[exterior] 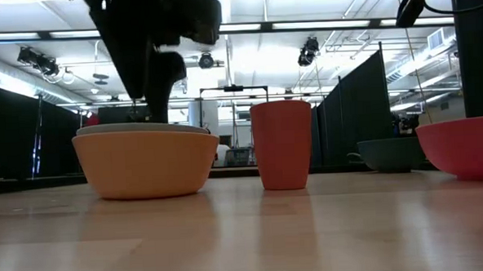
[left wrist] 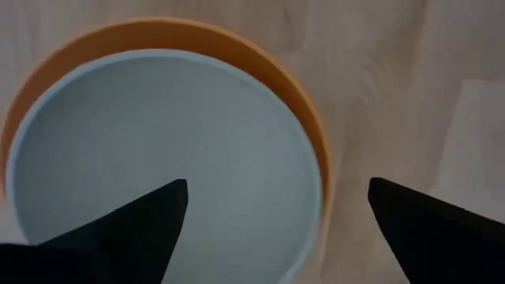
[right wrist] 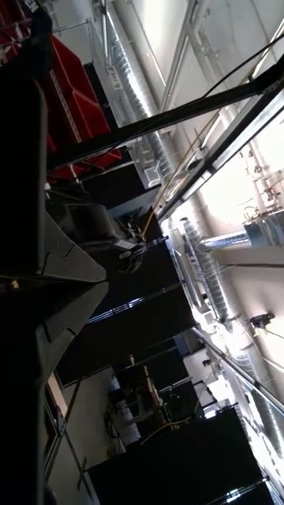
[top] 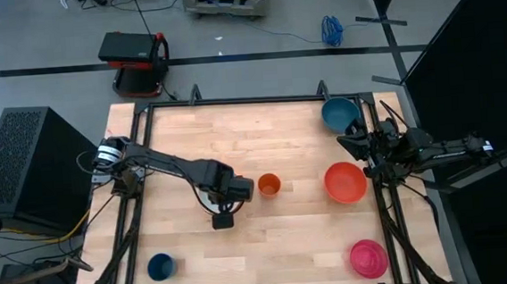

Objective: Nest bowls inside each other
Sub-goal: Stack the orange bowl on top of the white bowl

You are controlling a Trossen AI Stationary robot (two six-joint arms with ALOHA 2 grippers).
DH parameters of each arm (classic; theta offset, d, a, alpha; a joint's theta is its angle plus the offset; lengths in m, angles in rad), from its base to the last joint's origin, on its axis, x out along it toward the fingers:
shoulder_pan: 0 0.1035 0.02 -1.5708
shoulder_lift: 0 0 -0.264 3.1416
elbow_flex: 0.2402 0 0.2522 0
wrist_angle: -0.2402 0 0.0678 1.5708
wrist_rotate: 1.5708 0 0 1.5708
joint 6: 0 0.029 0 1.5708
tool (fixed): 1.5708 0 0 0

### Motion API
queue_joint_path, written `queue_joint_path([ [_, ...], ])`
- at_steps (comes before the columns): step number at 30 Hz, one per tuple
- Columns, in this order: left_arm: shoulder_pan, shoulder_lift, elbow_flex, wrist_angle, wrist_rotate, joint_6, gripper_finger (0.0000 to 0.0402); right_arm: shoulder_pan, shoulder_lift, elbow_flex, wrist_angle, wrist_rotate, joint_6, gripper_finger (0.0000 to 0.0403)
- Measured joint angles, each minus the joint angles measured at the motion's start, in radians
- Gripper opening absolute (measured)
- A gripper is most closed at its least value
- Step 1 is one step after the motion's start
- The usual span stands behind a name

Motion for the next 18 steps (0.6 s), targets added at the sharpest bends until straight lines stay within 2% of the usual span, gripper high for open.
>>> queue_joint_path([
  [10, 0.018, -0.001, 0.184, -0.073, -0.027, 0.045, 0.0342, 0.000, 0.000, 0.000, -0.050, 0.000, 0.000, 0.0000],
  [13, 0.036, -0.012, 0.239, -0.004, -0.079, 0.056, 0.0329, 0.000, 0.000, 0.000, -0.063, 0.000, -0.001, 0.0000],
  [18, 0.074, -0.069, 0.248, 0.125, -0.119, 0.065, 0.0311, 0.000, -0.029, 0.000, -0.098, 0.000, -0.004, 0.0000],
])
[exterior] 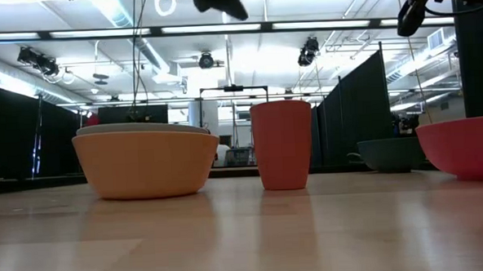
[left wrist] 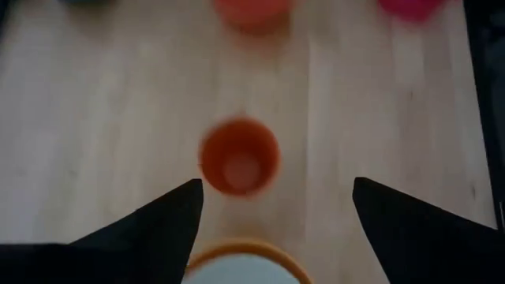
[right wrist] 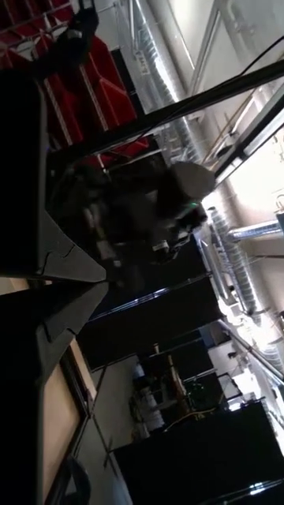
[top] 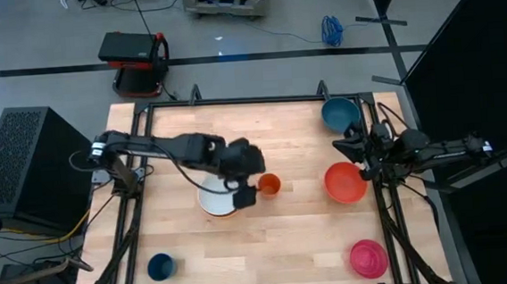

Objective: Nest bowls inside each other
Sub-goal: Stack the orange bowl on top of the white bowl

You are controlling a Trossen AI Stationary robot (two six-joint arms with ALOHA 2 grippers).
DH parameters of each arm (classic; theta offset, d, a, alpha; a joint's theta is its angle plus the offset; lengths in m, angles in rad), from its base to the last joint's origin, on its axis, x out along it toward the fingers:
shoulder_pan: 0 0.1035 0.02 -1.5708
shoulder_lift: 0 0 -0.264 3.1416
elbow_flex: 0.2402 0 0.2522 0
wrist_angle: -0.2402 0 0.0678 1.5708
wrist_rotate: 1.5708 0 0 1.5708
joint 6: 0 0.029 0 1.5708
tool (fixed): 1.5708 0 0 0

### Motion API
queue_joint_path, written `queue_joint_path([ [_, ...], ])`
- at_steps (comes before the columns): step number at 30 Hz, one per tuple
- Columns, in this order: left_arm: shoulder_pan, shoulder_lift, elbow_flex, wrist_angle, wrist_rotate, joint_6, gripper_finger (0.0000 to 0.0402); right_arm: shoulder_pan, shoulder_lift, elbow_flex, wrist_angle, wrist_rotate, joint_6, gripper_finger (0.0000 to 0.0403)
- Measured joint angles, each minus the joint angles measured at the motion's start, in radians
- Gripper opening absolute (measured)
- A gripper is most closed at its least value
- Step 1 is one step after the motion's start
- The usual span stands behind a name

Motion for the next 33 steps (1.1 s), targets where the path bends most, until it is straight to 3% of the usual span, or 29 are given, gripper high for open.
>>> queue_joint_path([
  [4, 0.025, -0.042, -0.004, 0.046, -0.014, -0.001, 0.0299, 0.000, -0.064, 0.013, -0.158, 0.000, 0.007, 0.0000],
  [24, 0.062, -0.352, -0.468, 0.726, -0.052, -0.129, 0.0257, 0.000, -0.213, 0.228, -0.632, -0.020, 0.075, 0.0000],
  [29, 0.062, -0.500, -0.601, 0.782, -0.097, -0.178, 0.0251, 0.000, -0.214, 0.228, -0.724, -0.037, 0.094, 0.0000],
  [33, 0.062, -0.571, -0.652, 0.790, -0.099, -0.185, 0.0248, 0.000, -0.214, 0.243, -0.924, -0.036, 0.147, 0.0000],
])
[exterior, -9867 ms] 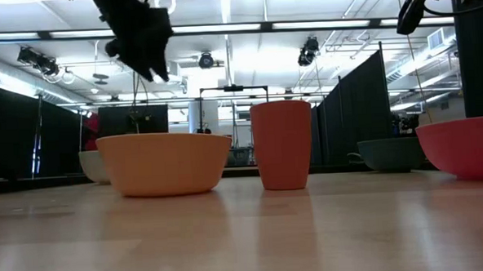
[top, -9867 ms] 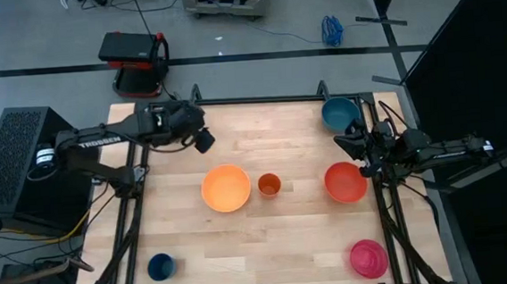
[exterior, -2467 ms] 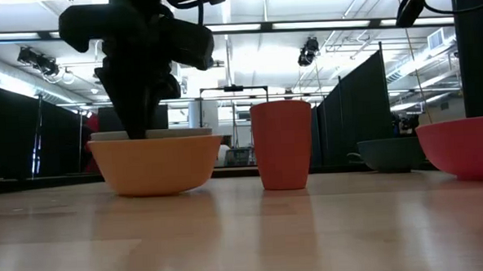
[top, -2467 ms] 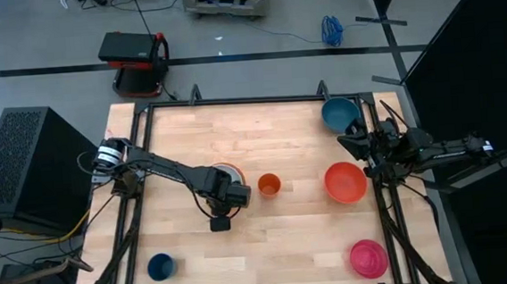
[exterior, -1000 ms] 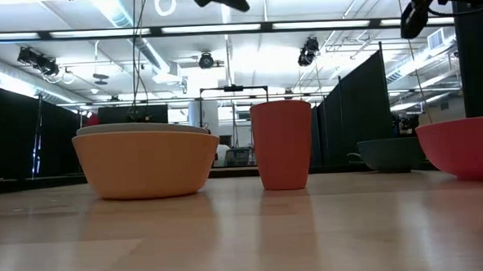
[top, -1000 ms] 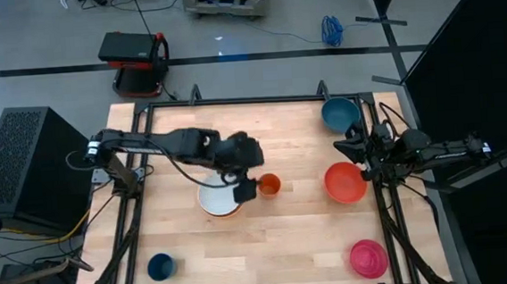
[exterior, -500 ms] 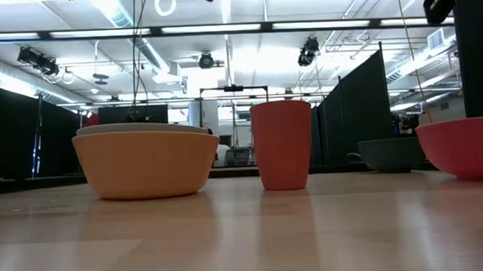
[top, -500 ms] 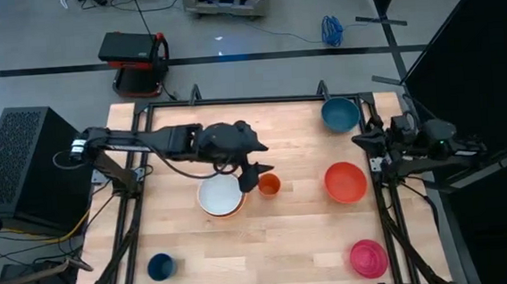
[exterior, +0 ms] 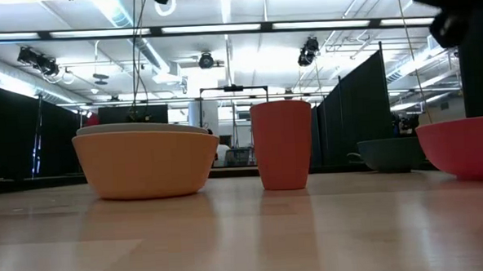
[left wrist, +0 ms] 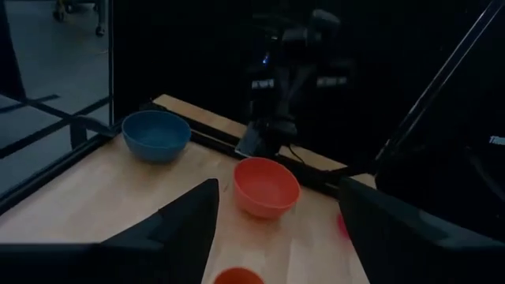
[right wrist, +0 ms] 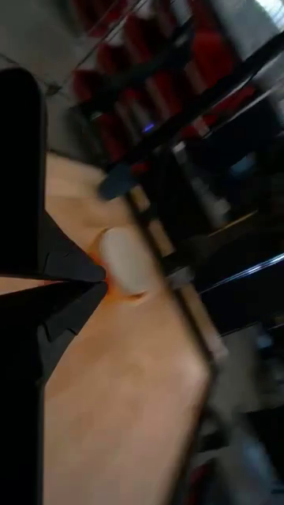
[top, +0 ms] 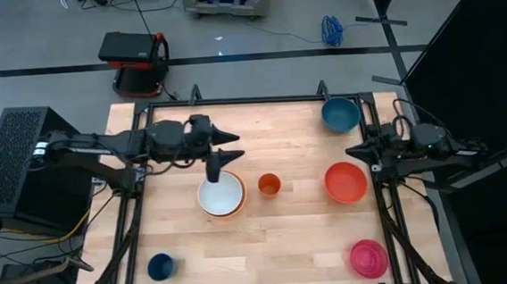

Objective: Nest bowls inside each other
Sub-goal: Stack the orange bowl on top of the white bowl

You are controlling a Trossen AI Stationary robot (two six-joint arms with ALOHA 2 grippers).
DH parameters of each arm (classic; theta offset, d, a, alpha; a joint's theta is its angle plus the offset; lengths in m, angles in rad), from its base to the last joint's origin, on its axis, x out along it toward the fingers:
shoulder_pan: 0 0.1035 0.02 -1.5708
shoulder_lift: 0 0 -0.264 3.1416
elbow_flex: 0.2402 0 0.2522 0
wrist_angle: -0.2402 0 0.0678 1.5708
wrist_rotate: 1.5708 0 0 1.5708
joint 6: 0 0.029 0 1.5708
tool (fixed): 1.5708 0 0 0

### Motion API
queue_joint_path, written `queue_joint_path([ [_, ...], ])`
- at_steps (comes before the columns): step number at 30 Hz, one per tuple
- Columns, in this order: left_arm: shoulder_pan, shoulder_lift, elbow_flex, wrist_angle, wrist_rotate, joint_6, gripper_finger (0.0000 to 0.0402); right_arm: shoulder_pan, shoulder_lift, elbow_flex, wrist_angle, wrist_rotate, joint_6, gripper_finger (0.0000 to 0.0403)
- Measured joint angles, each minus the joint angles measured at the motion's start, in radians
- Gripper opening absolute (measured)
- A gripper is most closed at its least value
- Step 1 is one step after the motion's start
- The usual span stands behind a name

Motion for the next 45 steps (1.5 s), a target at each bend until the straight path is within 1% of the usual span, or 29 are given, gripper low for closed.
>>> queue_joint_path([
  [19, 0.000, -0.011, -0.019, -0.055, -0.029, -0.017, 0.0231, 0.000, 0.065, 0.147, -0.588, -0.069, 0.148, 0.0000],
  [22, 0.000, -0.011, -0.019, -0.055, -0.029, -0.018, 0.0230, 0.000, 0.088, 0.147, -0.614, -0.083, 0.149, 0.0004],
  [25, 0.000, -0.011, -0.019, -0.053, -0.029, -0.019, 0.0230, 0.000, 0.108, 0.147, -0.644, -0.074, 0.167, 0.0026],
  [31, 0.000, -0.011, -0.019, -0.033, -0.030, -0.023, 0.0227, 0.000, 0.145, 0.147, -0.632, -0.062, 0.172, 0.0103],
  [45, 0.000, -0.011, -0.019, -0.031, -0.030, -0.045, 0.0220, 0.000, 0.355, 0.147, -0.565, 0.023, 0.212, 0.0196],
])
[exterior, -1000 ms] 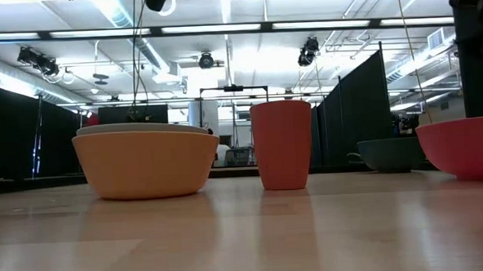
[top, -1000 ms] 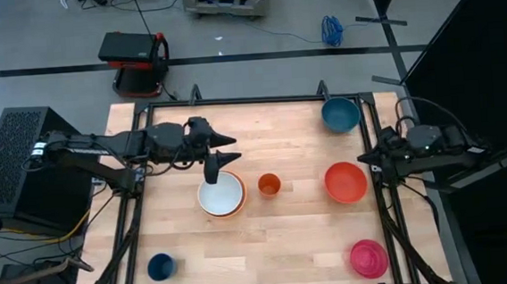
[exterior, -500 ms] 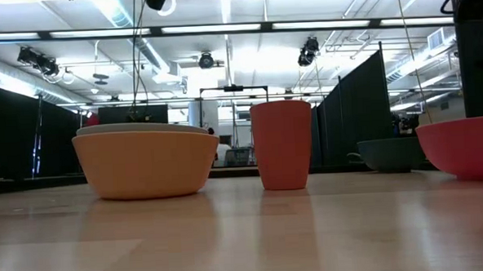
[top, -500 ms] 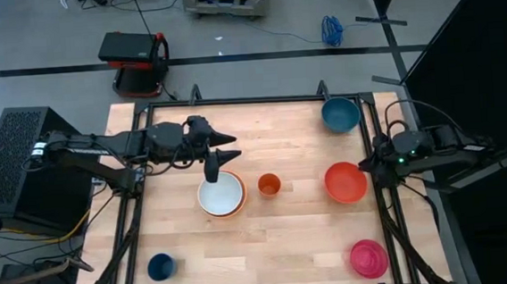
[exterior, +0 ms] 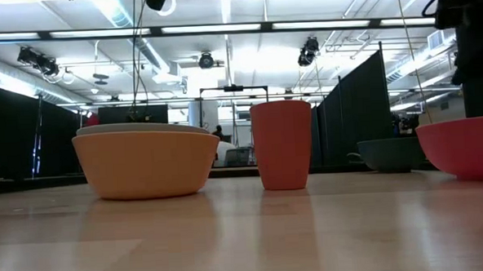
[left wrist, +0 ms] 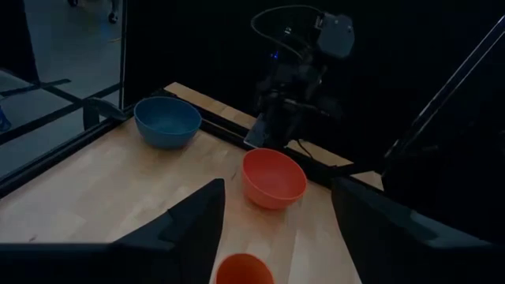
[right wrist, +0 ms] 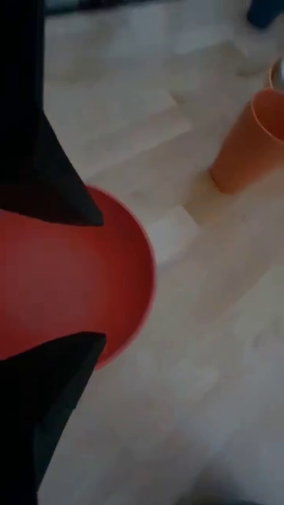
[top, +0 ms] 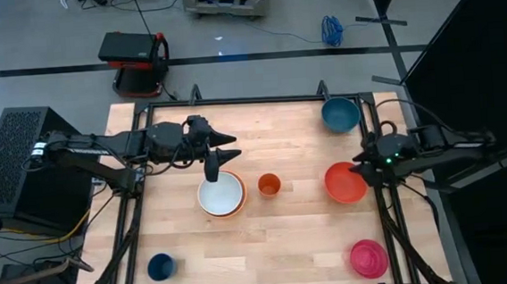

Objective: Nest bowls inside each other
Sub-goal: Stack the orange bowl on top of the white bowl

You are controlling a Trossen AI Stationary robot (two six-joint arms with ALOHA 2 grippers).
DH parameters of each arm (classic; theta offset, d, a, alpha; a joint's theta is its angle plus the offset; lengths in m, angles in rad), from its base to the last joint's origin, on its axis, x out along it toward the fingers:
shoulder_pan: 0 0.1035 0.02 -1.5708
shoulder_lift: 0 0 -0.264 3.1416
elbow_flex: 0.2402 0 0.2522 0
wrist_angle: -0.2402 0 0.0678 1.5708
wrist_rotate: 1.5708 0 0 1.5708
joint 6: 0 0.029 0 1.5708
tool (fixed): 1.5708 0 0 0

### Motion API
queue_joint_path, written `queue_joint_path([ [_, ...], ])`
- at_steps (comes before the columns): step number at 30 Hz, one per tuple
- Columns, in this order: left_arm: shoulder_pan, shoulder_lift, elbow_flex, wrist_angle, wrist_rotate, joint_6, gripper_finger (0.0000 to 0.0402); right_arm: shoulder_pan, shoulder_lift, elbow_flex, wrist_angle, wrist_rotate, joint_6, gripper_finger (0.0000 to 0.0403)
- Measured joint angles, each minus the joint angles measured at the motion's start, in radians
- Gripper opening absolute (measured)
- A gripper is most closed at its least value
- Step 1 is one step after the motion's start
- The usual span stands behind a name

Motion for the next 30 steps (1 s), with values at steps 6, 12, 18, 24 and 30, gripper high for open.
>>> queue_joint_path([
  [6, 0.000, 0.000, 0.000, 0.000, 0.000, -0.007, 0.0220, 0.000, 0.111, 0.000, 0.019, 0.024, 0.002, 0.0216],
  [12, 0.000, 0.000, 0.000, 0.000, 0.000, -0.008, 0.0219, 0.000, 0.250, 0.000, 0.034, 0.008, -0.041, 0.0195],
  [18, 0.000, 0.000, 0.000, -0.004, 0.005, -0.008, 0.0218, -0.022, 0.316, -0.001, 0.075, -0.001, -0.014, 0.0210],
  [24, 0.000, 0.000, 0.000, -0.011, 0.019, -0.008, 0.0215, -0.079, 0.357, -0.001, 0.100, -0.023, -0.016, 0.0245],
  [30, 0.000, 0.000, 0.000, -0.018, 0.032, -0.008, 0.0212, -0.136, 0.399, -0.001, 0.124, -0.044, -0.018, 0.0279],
])
